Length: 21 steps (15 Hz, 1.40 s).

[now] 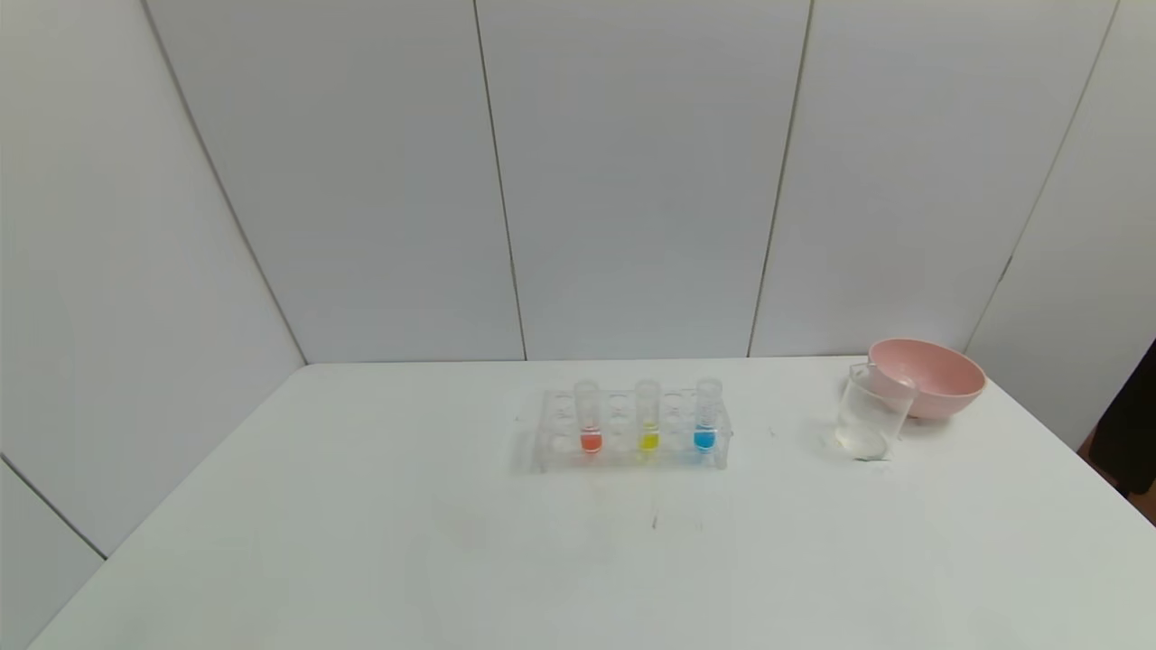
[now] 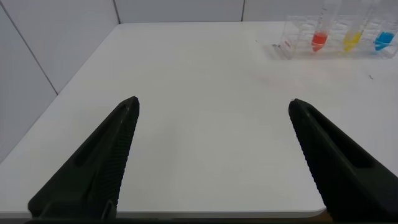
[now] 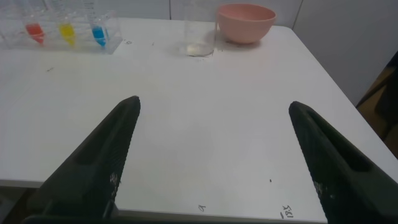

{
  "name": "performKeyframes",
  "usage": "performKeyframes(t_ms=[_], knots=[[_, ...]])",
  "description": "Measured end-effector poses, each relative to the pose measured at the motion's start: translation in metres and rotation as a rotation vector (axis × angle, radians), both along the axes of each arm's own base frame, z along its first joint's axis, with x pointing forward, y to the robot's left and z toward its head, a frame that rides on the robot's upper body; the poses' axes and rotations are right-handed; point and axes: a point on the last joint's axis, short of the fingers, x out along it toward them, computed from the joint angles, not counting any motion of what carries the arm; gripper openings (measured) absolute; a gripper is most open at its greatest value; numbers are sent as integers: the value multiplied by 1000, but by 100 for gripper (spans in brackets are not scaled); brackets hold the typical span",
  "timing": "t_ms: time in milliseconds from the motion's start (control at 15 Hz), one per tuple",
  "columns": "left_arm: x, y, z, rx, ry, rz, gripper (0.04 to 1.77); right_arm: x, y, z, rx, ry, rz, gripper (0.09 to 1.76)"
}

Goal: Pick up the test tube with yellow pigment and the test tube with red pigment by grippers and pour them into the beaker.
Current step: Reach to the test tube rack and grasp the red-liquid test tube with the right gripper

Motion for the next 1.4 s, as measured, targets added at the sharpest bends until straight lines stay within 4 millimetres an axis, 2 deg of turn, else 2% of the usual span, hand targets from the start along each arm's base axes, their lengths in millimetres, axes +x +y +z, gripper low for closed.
performKeyframes(t_ms=[1200,1400], knots=[[0,0,0,0,0,0,172,0,0,1,7,-5,-9,171],[0,0,0,0,0,0,172,-3,0,11,2,-44,-8,171]])
